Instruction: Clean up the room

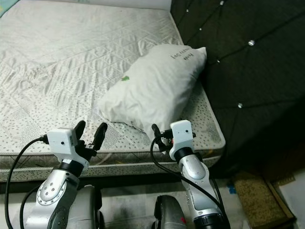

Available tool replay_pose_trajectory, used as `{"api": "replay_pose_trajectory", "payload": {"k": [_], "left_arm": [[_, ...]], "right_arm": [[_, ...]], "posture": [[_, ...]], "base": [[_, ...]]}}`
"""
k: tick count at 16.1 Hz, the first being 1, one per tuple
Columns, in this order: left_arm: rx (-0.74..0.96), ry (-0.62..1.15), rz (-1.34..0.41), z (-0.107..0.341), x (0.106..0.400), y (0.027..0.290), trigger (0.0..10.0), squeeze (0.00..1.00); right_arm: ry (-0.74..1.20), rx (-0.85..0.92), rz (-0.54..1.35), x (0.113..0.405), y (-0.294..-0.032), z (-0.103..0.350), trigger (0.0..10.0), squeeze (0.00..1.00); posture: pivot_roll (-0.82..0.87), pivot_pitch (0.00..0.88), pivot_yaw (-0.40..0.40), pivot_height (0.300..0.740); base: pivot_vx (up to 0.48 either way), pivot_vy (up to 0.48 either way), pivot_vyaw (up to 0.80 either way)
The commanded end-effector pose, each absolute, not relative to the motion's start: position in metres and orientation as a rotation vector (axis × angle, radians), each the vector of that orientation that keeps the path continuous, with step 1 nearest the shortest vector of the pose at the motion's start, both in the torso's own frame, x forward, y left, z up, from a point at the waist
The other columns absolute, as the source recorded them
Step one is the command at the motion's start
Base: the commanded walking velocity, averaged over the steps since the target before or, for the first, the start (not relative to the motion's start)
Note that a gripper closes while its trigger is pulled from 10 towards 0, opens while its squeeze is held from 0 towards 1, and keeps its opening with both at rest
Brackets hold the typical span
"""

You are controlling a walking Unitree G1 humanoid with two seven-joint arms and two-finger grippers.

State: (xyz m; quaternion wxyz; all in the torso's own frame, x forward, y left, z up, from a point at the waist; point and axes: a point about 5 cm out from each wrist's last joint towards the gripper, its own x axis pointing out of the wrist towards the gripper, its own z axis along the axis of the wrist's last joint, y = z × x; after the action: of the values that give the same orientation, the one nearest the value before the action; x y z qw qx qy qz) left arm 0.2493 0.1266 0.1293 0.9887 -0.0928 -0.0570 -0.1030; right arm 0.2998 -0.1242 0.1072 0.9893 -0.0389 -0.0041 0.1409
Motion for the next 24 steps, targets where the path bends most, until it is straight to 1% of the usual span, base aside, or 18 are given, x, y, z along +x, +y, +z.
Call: {"api": "replay_pose_trajectory", "payload": {"k": [1, 8, 10, 17, 18, 21, 24], "left_arm": [[-0.183, -0.122, -0.219, 0.131, 0.249, 0.124, 10.0, 0.00], [-0.180, -0.115, -0.221, 0.129, 0.250, 0.123, 10.0, 0.00], [-0.171, -0.101, -0.186, 0.128, 0.251, 0.125, 10.0, 0.00], [-0.161, -0.097, -0.177, 0.127, 0.251, 0.125, 10.0, 0.00], [-0.159, -0.096, -0.176, 0.127, 0.251, 0.125, 10.0, 0.00], [-0.151, -0.088, -0.178, 0.125, 0.250, 0.125, 10.0, 0.00], [-0.115, -0.069, -0.174, 0.123, 0.246, 0.129, 10.0, 0.00]], "right_arm": [[-0.010, -0.086, 0.273, 0.301, -0.127, 0.108, 10.0, 0.00], [-0.008, -0.083, 0.272, 0.301, -0.128, 0.107, 10.0, 0.00], [-0.006, -0.083, 0.272, 0.300, -0.128, 0.107, 10.0, 0.00], [0.004, -0.100, 0.284, 0.301, -0.126, 0.105, 10.0, 0.00], [0.024, -0.104, 0.288, 0.301, -0.126, 0.103, 10.0, 0.00], [0.150, -0.217, 0.434, 0.297, -0.108, 0.087, 10.0, 0.00], [0.224, -0.220, 0.413, 0.300, -0.105, 0.081, 10.0, 0.00]], "posture": [[-0.01, 0.182, -0.097, 0.626], [-0.01, 0.182, -0.097, 0.626], [-0.02, 0.184, -0.096, 0.626], [-0.01, 0.182, -0.098, 0.626], [-0.01, 0.181, -0.097, 0.626], [-0.01, 0.176, -0.095, 0.626], [0.01, 0.176, -0.093, 0.626]], "base": [[0.398, 0.000, 0.00], [0.396, 0.000, 0.00], [0.000, 0.000, 0.00], [0.000, 0.000, 0.00], [0.000, 0.000, 0.00], [0.000, 0.000, 0.00], [0.000, 0.000, 0.00]]}}
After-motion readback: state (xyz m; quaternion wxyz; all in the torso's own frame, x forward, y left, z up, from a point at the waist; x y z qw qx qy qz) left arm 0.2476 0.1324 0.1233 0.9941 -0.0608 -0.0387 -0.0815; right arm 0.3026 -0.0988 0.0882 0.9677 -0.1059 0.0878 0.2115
